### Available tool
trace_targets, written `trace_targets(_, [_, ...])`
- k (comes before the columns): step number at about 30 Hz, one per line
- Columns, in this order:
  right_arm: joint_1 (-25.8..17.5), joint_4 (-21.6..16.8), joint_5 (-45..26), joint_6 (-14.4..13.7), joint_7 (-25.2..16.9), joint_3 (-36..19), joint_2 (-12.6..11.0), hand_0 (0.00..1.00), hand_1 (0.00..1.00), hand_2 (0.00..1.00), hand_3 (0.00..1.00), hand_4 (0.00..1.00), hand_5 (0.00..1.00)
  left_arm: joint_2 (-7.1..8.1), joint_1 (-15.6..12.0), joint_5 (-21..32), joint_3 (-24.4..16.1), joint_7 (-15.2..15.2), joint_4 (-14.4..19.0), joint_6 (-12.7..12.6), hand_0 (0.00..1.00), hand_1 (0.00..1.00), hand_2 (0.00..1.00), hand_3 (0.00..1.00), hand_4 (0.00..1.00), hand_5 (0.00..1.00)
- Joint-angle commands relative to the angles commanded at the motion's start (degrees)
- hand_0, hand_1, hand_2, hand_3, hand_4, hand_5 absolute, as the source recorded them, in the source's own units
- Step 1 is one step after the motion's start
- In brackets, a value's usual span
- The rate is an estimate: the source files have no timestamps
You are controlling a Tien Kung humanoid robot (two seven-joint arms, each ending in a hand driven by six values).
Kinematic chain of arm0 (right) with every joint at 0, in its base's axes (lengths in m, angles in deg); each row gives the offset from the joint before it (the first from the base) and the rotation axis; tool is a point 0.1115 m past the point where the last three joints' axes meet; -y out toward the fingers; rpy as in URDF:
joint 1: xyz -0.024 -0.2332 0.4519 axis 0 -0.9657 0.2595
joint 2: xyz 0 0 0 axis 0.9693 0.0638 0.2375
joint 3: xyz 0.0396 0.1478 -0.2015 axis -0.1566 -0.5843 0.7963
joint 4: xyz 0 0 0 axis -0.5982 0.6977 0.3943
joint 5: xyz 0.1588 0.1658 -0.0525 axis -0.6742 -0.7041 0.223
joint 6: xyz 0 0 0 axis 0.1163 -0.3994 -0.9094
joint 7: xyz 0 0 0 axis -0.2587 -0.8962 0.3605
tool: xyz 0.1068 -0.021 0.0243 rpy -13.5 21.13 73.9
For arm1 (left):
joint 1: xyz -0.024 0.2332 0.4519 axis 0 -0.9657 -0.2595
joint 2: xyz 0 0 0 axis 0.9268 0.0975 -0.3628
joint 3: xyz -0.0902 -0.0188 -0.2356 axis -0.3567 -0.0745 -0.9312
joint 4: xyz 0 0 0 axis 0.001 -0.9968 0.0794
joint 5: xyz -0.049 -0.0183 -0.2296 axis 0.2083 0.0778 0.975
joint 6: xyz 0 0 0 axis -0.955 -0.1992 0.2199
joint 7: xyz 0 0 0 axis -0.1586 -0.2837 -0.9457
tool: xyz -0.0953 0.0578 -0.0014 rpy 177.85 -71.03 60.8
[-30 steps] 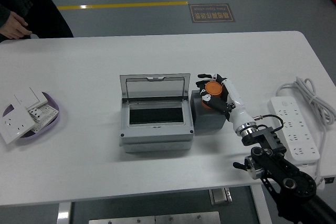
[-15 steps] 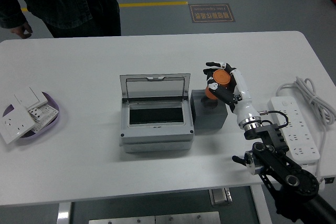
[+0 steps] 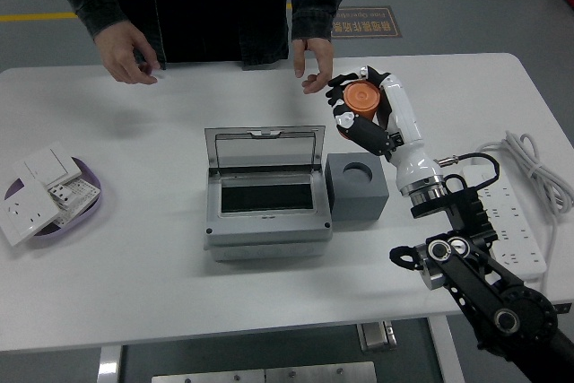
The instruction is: Pick up the cylinder from the cube,place it in the box,flap close box
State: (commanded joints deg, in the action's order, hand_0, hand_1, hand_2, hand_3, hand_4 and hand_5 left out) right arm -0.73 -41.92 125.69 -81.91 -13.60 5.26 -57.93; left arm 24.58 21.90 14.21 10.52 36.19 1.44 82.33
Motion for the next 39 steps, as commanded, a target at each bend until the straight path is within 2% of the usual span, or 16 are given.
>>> trace_targets(3, [1.01, -0.38, 4.7, -0.33, 3.37, 1.09, 0.32, 0.065, 0.189, 0.333, 0.285, 0.002, 0.002, -0.03, -0.02, -0.15, -0.14, -0.04, 0.0, 0.0, 0.636, 0.661, 0.582, 0.672, 0.722, 0.307])
trace_targets(4, [1.31, -0.33, 6.54, -0.43, 4.65, 1.29, 0.41, 0.01, 0.163, 0.322, 0.272, 0.002, 0.002, -0.04, -0.03, -0.28, -0.26, -0.09, 0.0, 0.0, 0.636, 0.661, 0.583, 0.672, 0.722, 0.309])
trace_targets(9, [2.75, 0.34, 14.37, -0.43, 10.06, 2.99, 0.1, 0.01, 0.163, 0.322, 0.272, 0.002, 0.002, 0.01, -0.09, -0.95, -1.18, -0.46, 0.0, -0.07, 0.636, 0.661, 0.583, 0.672, 0.722, 0.309])
trace_targets(16, [5.04, 1.94, 21.66, 1.74, 12.92, 8.45, -0.15, 0.002, 0.144, 0.319, 0.263, 0.002, 0.002, -0.02, -0.06, -2.1, -2.56, -1.08, 0.0, -0.18, 0.636, 0.661, 0.584, 0.675, 0.727, 0.32])
trace_targets(23, [8.23, 3.71, 22.58, 5.77, 14.23, 12.84, -1.3, 0.002, 0.143, 0.318, 0.263, 0.002, 0.002, -0.04, 0.04, -2.47, -2.87, -1.18, 0.0, -0.19, 0.636, 0.661, 0.585, 0.675, 0.729, 0.325])
trace_targets(33, [13.73, 5.89, 22.65, 12.91, 18.37, 17.59, -3.34, 0.002, 0.147, 0.316, 0.262, 0.002, 0.002, 0.14, 0.31, -2.61, -2.75, -1.11, 0.0, -0.14, 0.636, 0.662, 0.584, 0.676, 0.731, 0.327])
trace_targets(34, [14.21, 6.06, 22.4, 13.56, 18.75, 18.07, -3.49, 0.031, 0.169, 0.321, 0.281, 0.002, 0.002, 0.15, 0.34, -2.61, -2.72, -1.09, 0.0, -0.13, 0.636, 0.662, 0.584, 0.676, 0.731, 0.329])
trace_targets(39, [15.88, 6.87, 20.75, 15.55, 19.48, 19.87, -4.09, 0.031, 0.169, 0.321, 0.281, 0.002, 0.002, 0.21, 0.35, -2.55, -2.57, -1.07, 0.0, -0.11, 0.636, 0.662, 0.584, 0.676, 0.731, 0.329])
